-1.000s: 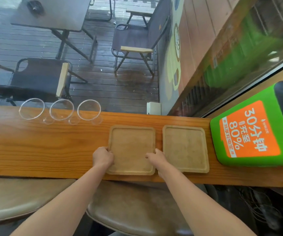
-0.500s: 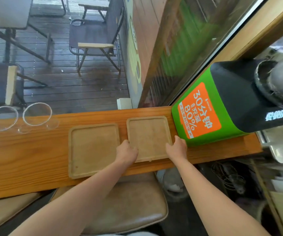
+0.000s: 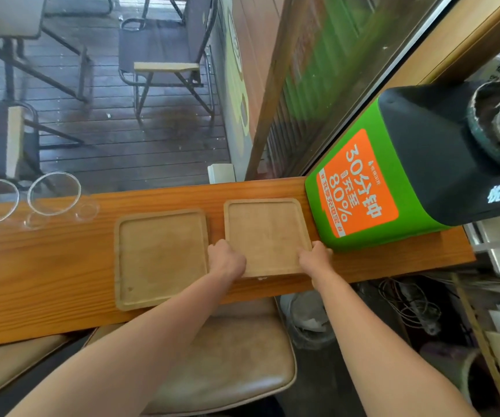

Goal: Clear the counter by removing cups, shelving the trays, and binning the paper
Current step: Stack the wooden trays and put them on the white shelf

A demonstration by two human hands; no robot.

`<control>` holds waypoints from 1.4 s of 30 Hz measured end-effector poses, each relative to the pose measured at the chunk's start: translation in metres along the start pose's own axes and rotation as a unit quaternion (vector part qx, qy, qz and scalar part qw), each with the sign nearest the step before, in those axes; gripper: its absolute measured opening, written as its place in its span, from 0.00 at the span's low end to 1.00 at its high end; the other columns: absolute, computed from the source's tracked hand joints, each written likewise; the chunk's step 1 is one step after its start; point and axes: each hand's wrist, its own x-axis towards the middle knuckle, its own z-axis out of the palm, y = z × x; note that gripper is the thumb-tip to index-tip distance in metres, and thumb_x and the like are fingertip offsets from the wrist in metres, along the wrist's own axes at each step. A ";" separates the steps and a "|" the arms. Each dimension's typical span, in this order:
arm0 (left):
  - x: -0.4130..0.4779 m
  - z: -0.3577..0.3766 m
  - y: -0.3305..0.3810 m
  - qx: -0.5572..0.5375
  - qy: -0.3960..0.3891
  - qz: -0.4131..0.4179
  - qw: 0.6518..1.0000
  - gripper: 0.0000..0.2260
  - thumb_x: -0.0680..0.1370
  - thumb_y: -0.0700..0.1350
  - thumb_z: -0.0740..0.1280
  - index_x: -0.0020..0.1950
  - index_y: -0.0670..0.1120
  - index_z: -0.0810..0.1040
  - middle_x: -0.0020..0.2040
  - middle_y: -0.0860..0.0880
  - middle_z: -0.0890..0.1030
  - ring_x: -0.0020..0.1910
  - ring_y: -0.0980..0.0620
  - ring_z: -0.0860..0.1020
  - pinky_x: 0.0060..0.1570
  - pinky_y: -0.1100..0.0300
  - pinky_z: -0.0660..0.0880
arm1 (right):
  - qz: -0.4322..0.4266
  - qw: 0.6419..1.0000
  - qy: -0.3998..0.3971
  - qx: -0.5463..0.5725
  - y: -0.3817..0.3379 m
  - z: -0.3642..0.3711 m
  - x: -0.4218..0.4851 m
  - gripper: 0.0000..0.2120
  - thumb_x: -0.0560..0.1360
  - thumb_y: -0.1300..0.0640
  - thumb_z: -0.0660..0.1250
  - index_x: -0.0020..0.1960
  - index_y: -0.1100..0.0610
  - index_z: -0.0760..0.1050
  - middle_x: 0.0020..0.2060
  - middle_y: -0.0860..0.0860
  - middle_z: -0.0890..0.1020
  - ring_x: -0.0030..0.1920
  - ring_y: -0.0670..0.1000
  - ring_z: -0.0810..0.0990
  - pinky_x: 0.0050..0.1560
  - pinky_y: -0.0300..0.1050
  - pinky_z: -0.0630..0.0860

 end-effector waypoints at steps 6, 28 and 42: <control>0.003 -0.039 0.020 -0.126 -0.017 0.030 0.991 0.17 0.77 0.36 0.68 0.66 0.41 0.74 0.60 0.43 0.79 0.54 0.47 0.78 0.51 0.53 0.80 | -0.053 0.996 -0.002 0.075 -0.033 -0.030 -0.007 0.12 0.80 0.61 0.64 0.62 0.65 0.77 0.53 0.57 0.80 0.52 0.56 0.77 0.51 0.49 0.75; -0.008 -0.201 -0.152 -0.132 0.075 -0.026 0.988 0.17 0.73 0.32 0.72 0.60 0.42 0.79 0.53 0.45 0.82 0.55 0.44 0.79 0.53 0.48 0.79 | -0.118 0.966 -0.194 -0.126 -0.068 0.131 -0.120 0.10 0.74 0.59 0.73 0.51 0.55 0.73 0.53 0.55 0.81 0.53 0.55 0.80 0.50 0.47 0.77; 0.003 -0.181 -0.161 -0.083 0.112 -0.003 0.990 0.17 0.76 0.35 0.70 0.65 0.42 0.79 0.59 0.42 0.82 0.60 0.43 0.78 0.61 0.49 0.76 | -0.157 0.966 -0.076 -0.192 -0.064 0.151 -0.125 0.05 0.78 0.62 0.66 0.53 0.57 0.78 0.54 0.55 0.81 0.47 0.52 0.74 0.43 0.42 0.70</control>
